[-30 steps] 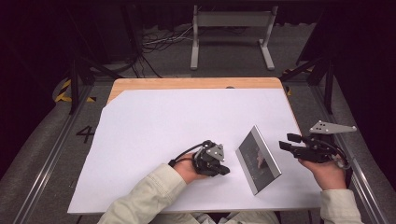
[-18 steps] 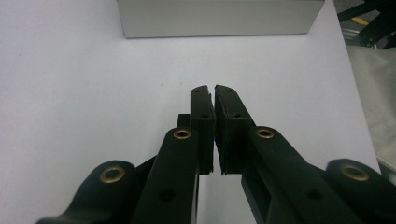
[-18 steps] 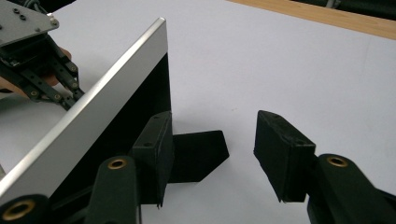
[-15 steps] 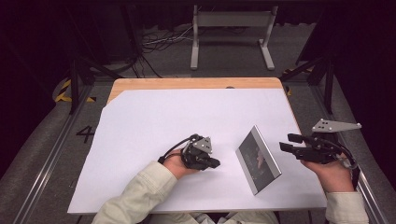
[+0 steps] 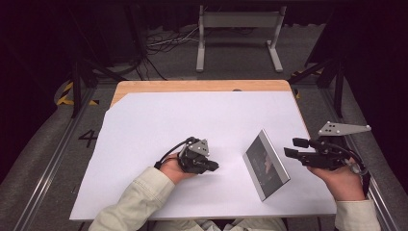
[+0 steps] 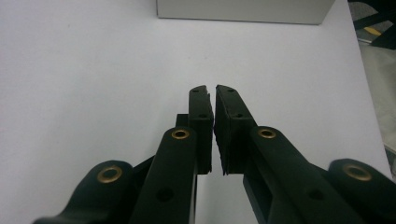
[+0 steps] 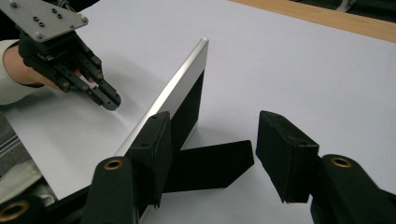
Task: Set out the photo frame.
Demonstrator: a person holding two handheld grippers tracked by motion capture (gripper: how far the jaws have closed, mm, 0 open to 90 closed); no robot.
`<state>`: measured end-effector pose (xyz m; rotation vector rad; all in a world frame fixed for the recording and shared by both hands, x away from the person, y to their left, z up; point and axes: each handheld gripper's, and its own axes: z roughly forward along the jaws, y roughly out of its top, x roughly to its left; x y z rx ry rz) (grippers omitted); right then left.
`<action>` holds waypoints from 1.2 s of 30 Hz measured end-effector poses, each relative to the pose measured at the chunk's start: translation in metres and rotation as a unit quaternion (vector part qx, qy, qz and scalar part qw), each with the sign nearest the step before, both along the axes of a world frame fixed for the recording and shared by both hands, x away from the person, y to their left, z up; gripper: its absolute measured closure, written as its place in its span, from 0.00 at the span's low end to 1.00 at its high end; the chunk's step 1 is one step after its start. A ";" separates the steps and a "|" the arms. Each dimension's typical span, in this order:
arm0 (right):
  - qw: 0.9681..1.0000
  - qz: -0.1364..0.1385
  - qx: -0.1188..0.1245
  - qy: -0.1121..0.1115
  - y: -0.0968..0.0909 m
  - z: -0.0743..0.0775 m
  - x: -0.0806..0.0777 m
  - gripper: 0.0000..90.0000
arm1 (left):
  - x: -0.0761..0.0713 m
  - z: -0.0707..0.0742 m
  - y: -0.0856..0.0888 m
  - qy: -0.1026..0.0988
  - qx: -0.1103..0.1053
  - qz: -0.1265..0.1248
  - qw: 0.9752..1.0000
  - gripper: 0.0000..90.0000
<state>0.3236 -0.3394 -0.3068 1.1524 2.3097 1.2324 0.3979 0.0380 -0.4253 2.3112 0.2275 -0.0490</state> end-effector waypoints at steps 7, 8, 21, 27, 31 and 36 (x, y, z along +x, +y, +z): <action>1.000 0.007 0.001 0.008 0.009 0.008 -0.005 0.49 | 0.004 0.001 0.009 -0.006 0.002 0.015 1.000 0.95; 1.000 0.006 0.000 0.008 0.010 0.009 -0.005 0.49 | 0.004 0.001 0.009 -0.006 0.002 0.015 1.000 0.95; 0.999 0.014 -0.003 0.029 0.023 0.012 -0.008 0.43 | 0.006 0.000 0.015 -0.009 0.005 0.027 1.000 0.94; 0.999 0.016 -0.008 0.047 0.029 0.009 -0.007 0.41 | 0.008 -0.001 0.016 -0.008 0.003 0.031 0.999 0.93; 0.998 0.015 -0.013 0.058 0.033 0.006 -0.006 0.41 | 0.008 -0.001 0.016 -0.009 0.003 0.030 1.000 0.93; 0.998 0.018 -0.023 0.064 0.038 0.002 -0.004 0.41 | 0.008 -0.001 0.016 -0.007 0.004 0.031 0.999 0.93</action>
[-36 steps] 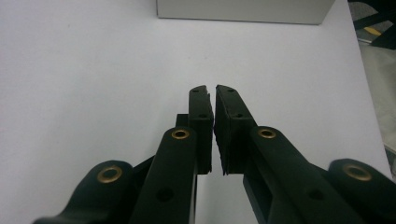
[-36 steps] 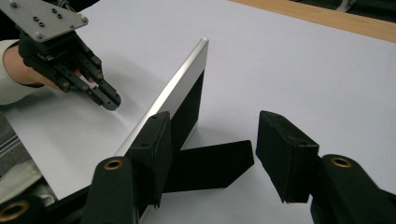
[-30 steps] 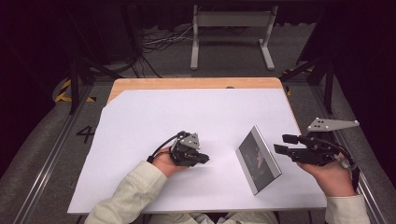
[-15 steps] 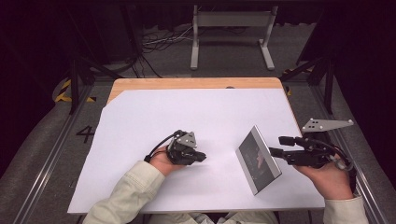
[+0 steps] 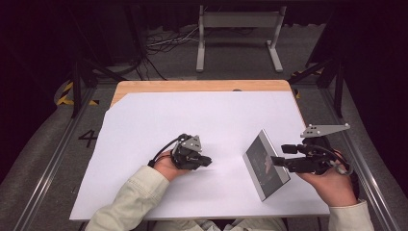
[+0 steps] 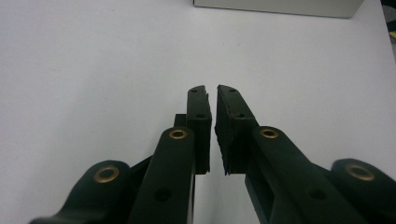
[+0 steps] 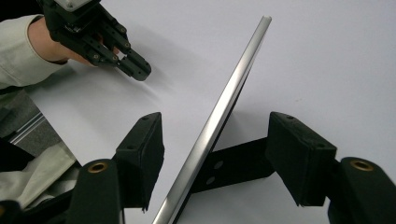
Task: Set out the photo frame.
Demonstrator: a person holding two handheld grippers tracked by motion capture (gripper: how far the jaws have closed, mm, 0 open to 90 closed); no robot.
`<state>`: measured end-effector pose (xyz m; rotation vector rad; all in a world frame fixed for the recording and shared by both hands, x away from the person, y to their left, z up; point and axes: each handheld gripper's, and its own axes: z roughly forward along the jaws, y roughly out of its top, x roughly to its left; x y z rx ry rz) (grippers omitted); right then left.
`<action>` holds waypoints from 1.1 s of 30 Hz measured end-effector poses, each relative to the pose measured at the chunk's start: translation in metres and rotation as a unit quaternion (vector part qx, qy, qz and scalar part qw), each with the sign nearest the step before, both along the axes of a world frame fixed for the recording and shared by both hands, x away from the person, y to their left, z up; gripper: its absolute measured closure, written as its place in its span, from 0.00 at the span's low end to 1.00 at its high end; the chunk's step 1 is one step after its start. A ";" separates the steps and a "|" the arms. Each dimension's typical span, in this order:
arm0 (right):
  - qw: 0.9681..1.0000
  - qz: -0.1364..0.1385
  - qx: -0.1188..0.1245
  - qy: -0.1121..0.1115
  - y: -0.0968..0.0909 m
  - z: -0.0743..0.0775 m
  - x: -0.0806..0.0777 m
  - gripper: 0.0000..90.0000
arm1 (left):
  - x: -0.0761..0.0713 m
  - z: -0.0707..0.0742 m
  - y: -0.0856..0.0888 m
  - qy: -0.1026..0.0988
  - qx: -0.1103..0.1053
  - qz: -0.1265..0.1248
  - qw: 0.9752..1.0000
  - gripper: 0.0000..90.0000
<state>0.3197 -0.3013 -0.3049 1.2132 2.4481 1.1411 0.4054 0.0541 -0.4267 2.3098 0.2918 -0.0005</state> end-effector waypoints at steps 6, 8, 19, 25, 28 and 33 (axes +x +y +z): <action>1.000 0.001 -0.005 0.006 0.003 -0.005 0.003 0.41 | 0.000 -0.001 -0.001 0.000 0.001 -0.002 1.000 0.92; 1.000 0.003 -0.007 0.008 0.004 -0.007 0.003 0.42 | 0.000 -0.001 -0.001 0.002 0.001 -0.001 1.000 0.92; 1.000 0.003 -0.022 0.019 0.008 -0.013 0.006 0.46 | 0.000 -0.001 -0.001 0.001 -0.001 0.001 1.000 0.91; 0.999 0.004 -0.032 0.026 0.013 -0.017 0.008 0.49 | 0.001 -0.001 0.000 0.001 -0.002 0.003 1.000 0.91; 0.999 0.008 -0.032 0.033 0.014 -0.018 0.008 0.51 | 0.001 -0.001 0.000 0.001 -0.003 0.003 1.000 0.91; 0.999 0.010 -0.037 0.037 0.017 -0.019 0.007 0.55 | 0.001 -0.001 0.001 0.002 -0.003 0.004 1.000 0.91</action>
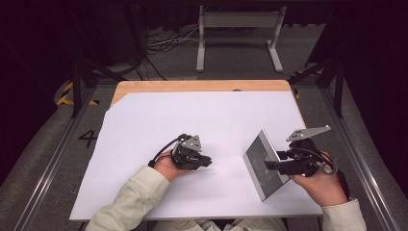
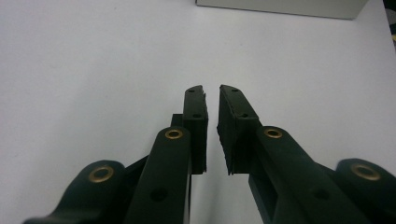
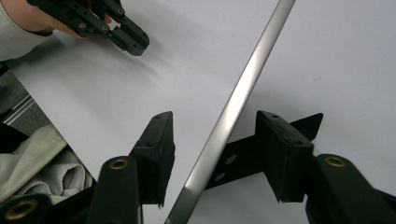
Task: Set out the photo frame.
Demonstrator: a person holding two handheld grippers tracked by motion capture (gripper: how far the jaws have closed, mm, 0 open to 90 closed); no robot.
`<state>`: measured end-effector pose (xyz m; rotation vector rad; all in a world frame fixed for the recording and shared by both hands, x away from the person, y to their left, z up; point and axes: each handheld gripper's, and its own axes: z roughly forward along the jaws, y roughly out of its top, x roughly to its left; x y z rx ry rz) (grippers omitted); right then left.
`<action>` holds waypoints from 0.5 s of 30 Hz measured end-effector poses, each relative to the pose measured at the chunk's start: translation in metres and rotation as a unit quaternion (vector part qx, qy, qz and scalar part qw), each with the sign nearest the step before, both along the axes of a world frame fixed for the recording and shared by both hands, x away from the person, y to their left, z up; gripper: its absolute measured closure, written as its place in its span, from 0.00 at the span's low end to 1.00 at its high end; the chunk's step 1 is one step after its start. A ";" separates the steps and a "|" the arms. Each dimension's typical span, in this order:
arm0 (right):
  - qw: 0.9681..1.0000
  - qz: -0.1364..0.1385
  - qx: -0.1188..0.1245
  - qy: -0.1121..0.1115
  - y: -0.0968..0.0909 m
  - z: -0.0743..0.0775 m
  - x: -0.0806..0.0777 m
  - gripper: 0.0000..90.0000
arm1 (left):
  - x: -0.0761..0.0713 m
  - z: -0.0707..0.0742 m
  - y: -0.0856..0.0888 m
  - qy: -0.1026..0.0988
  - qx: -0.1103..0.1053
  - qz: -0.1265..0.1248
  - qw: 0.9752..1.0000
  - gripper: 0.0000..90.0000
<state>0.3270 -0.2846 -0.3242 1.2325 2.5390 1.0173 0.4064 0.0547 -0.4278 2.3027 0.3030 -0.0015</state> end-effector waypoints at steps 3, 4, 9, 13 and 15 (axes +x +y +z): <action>1.000 0.002 -0.004 0.002 0.001 -0.001 0.000 0.61 | 0.000 0.000 0.000 0.002 -0.001 0.001 1.000 0.91; 1.000 0.003 -0.004 0.003 0.001 0.000 0.000 0.62 | 0.000 0.000 0.000 0.001 0.000 0.001 1.000 0.91; 1.000 0.000 -0.004 0.003 0.002 0.000 -0.001 0.65 | 0.000 0.000 0.000 0.002 0.000 0.000 1.000 0.90; 1.000 -0.004 -0.009 0.004 0.003 0.000 -0.001 0.68 | 0.001 0.000 0.000 0.003 -0.001 0.002 1.000 0.90; 1.000 -0.007 -0.011 0.003 0.003 0.001 -0.001 0.70 | 0.001 0.000 0.000 0.003 -0.002 0.002 1.000 0.90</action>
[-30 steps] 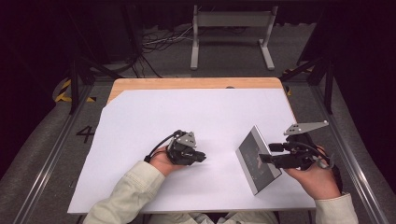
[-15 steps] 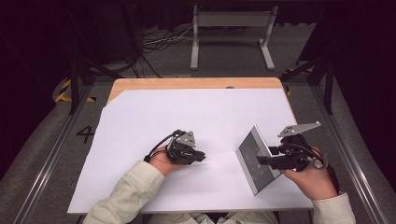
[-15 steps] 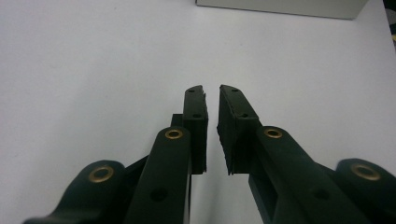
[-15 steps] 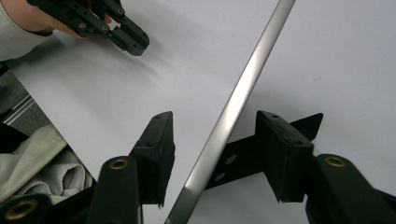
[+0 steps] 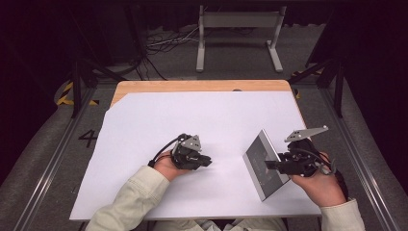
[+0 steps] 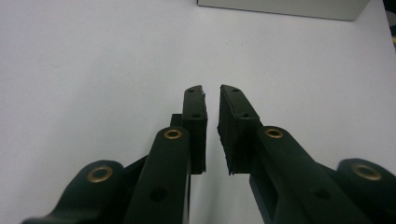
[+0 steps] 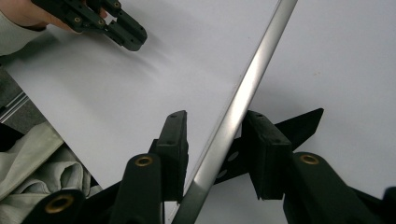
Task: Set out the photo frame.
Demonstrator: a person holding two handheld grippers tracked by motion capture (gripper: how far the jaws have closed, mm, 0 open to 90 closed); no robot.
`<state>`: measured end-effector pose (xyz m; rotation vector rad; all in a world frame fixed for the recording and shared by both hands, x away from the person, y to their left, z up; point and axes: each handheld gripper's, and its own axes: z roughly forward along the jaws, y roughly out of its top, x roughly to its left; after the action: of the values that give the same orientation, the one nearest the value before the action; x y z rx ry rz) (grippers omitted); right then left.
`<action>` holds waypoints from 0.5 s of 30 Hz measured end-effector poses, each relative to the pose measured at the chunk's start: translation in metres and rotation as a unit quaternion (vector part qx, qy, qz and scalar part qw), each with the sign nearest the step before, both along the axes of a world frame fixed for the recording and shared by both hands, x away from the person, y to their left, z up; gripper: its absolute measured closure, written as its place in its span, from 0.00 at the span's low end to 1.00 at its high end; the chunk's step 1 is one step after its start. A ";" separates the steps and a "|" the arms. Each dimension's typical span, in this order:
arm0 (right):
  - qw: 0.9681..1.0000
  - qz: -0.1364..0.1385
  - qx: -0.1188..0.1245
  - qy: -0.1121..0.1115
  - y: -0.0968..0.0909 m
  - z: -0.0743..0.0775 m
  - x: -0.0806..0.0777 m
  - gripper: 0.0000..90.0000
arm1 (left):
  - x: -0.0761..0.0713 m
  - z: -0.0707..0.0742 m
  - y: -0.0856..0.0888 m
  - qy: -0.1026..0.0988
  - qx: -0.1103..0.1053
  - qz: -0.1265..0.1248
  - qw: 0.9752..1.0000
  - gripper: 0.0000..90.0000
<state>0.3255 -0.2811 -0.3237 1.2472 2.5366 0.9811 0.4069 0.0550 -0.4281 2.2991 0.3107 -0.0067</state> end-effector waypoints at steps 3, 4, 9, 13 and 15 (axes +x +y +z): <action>1.000 -0.002 -0.003 -0.002 0.001 0.001 -0.001 0.71 | 0.000 0.000 0.000 -0.001 0.000 0.000 1.000 0.90; 1.000 -0.003 -0.004 -0.002 0.001 0.001 -0.001 0.71 | 0.000 0.000 0.000 0.000 0.000 0.000 1.000 0.90; 1.000 -0.007 -0.011 -0.005 0.003 0.003 -0.003 0.74 | 0.000 0.000 0.000 0.000 -0.001 0.000 1.000 0.90; 1.000 -0.010 -0.008 -0.001 0.002 0.003 -0.003 0.75 | 0.000 0.000 0.000 -0.002 0.000 0.000 1.000 0.90; 1.000 -0.012 -0.009 0.000 0.002 0.004 -0.003 0.75 | 0.000 0.000 0.000 0.000 0.000 0.000 1.000 0.90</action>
<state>0.3225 -0.2788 -0.3198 1.2699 2.5184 0.9514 0.4069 0.0549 -0.4281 2.2991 0.3100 -0.0058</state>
